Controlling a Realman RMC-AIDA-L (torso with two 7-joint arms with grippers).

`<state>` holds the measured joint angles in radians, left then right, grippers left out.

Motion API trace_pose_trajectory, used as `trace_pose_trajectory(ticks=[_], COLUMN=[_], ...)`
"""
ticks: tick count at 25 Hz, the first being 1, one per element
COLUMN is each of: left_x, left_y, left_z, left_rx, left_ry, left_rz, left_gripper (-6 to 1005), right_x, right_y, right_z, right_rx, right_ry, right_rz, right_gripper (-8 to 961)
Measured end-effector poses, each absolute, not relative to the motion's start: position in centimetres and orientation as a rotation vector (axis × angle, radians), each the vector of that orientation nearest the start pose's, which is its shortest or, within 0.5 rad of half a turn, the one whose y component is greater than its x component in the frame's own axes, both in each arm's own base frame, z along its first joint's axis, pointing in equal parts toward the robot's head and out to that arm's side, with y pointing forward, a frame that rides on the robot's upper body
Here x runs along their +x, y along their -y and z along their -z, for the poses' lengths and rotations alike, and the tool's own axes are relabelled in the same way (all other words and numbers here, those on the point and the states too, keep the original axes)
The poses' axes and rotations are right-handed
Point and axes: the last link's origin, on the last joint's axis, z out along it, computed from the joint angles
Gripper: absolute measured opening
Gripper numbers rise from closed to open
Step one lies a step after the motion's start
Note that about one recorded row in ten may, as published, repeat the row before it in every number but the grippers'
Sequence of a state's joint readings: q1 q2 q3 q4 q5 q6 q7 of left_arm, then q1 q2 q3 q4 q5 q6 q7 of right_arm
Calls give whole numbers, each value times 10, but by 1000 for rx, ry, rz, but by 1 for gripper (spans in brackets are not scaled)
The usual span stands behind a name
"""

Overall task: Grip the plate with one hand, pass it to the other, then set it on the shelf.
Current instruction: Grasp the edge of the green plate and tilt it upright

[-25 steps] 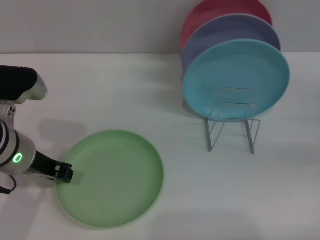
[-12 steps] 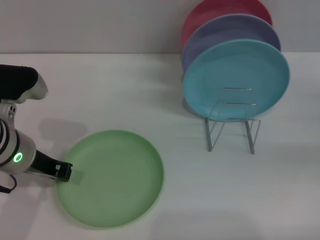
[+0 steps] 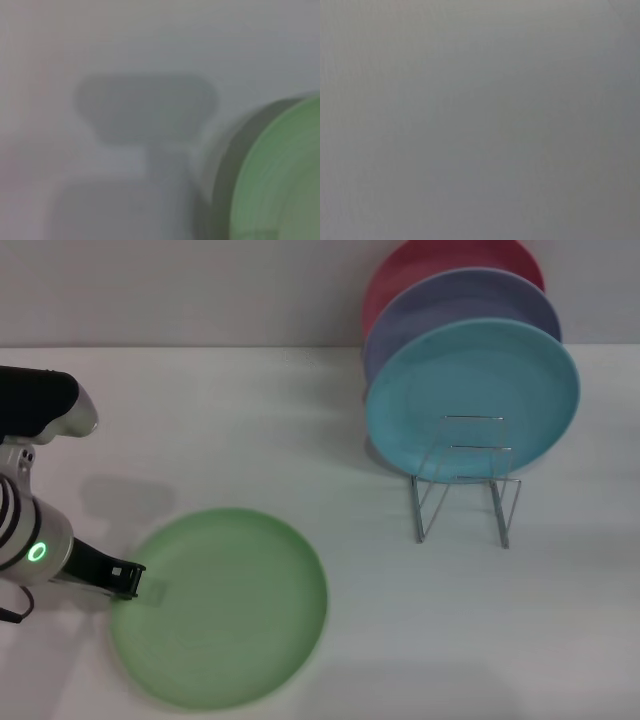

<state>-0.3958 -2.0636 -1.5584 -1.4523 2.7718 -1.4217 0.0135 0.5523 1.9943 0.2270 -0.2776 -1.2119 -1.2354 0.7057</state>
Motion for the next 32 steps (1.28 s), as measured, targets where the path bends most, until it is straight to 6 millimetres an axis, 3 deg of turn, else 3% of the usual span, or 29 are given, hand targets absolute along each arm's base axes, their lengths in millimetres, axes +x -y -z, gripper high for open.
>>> trace_pose_trajectory(ticks=[21, 32], left_x=[-223, -223], left_y=[-334, -344], left_z=[-1, -15], left_rx=[-2089, -2089], left_ry=[1336, 1328], left_rz=[-425, -315], left_gripper=[58, 35], right_x=[379, 381], right_y=[-348, -347], right_z=[-170, -170], right_rx=[-998, -993], right_ry=[-573, -577], right_rz=[-974, -971], right_gripper=[588, 588])
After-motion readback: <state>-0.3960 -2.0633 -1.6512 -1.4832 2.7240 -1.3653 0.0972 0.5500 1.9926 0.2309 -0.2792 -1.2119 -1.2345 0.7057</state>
